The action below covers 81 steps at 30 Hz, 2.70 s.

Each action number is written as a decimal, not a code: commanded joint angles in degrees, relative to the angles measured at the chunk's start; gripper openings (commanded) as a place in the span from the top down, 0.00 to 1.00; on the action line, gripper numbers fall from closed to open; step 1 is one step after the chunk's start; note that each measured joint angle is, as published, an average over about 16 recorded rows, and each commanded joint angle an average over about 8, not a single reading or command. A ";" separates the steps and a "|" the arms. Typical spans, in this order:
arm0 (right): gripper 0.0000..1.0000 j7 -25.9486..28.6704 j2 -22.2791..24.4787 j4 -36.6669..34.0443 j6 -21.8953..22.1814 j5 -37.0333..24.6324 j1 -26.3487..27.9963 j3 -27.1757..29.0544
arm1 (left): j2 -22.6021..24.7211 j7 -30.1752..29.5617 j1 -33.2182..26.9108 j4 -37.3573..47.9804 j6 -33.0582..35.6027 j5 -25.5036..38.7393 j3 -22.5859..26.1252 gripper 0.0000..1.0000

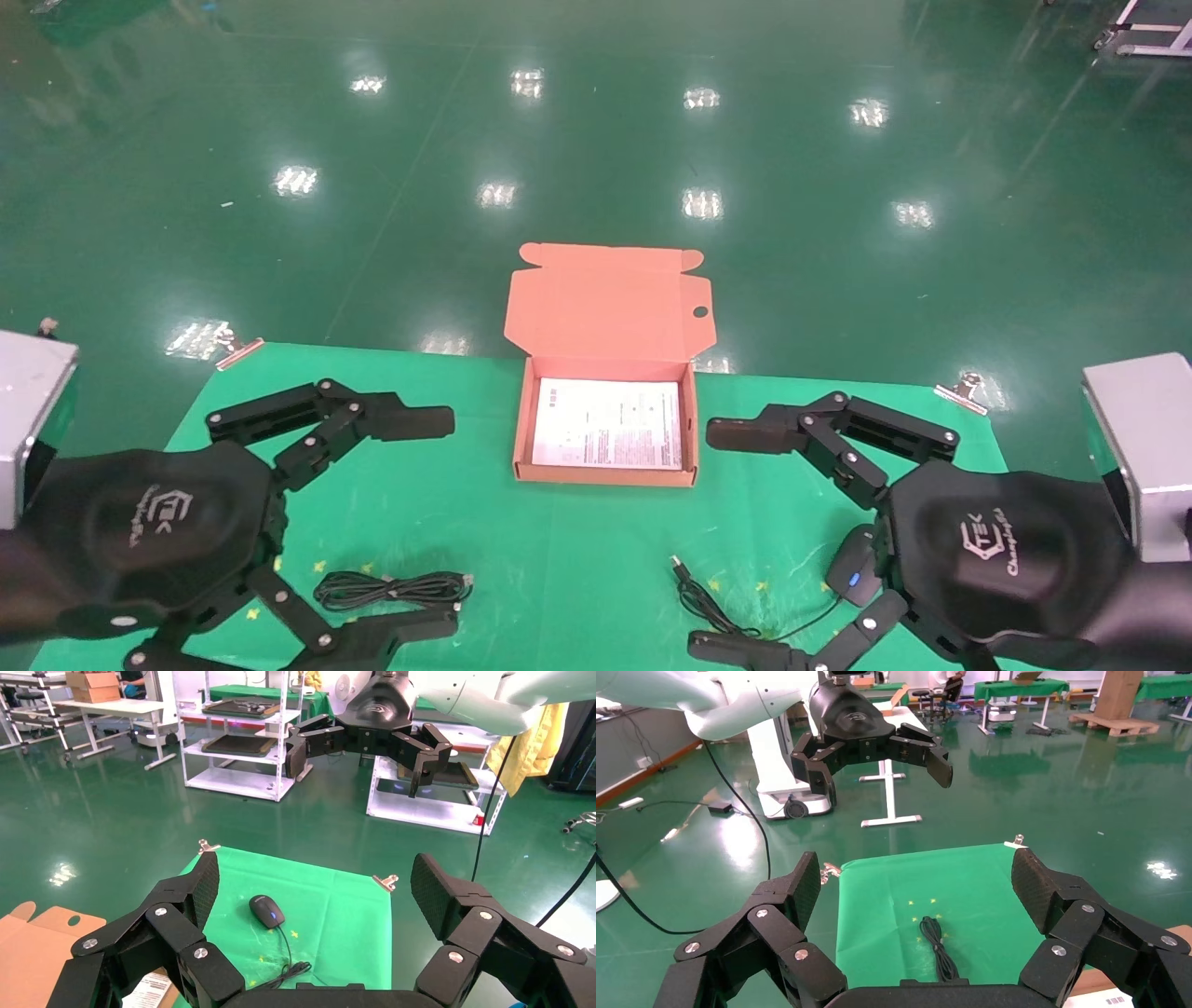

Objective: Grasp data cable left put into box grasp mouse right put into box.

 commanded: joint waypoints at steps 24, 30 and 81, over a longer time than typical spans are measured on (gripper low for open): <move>0.00 -0.54 0.43 0.54 -0.15 -2.70 1.08 -0.76 | 0.22 -0.42 -0.89 -0.60 0.63 2.02 1.22 0.00; 0.00 -3.60 0.83 2.58 -1.68 -12.44 5.94 -3.78 | 0.75 -2.21 -4.35 -1.29 2.02 9.14 5.02 0.00; 0.00 -2.07 -16.32 -0.13 19.13 -76.60 10.74 -33.95 | 24.21 -5.49 -20.83 29.07 -14.13 63.90 34.18 0.00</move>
